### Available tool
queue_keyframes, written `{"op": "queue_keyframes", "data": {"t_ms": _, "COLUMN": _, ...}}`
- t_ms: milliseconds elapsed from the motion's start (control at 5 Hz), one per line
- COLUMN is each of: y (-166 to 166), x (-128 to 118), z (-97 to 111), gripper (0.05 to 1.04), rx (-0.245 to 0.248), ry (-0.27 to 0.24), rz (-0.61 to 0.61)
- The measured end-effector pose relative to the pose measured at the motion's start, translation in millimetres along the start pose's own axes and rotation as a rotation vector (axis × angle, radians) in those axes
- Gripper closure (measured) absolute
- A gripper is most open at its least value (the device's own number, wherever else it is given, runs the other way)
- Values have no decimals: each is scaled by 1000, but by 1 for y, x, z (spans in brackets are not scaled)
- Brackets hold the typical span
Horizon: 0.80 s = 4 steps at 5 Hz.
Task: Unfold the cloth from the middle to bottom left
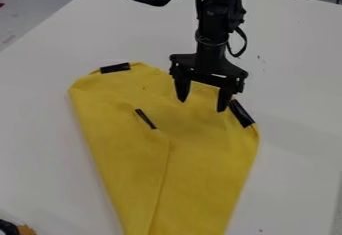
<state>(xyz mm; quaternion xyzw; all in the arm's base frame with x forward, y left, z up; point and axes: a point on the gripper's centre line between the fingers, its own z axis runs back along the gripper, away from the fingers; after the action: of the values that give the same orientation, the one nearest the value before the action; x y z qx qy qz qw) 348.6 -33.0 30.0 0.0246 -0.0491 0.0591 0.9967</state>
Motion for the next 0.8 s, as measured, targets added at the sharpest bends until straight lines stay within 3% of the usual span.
{"op": "queue_keyframes", "data": {"t_ms": 400, "y": 17, "x": -24, "z": -13, "gripper": 83, "rx": 43, "ry": 69, "rz": 33}}
{"op": "queue_keyframes", "data": {"t_ms": 800, "y": 48, "x": -45, "z": 5, "gripper": 83, "rx": 79, "ry": 70, "rz": 102}}
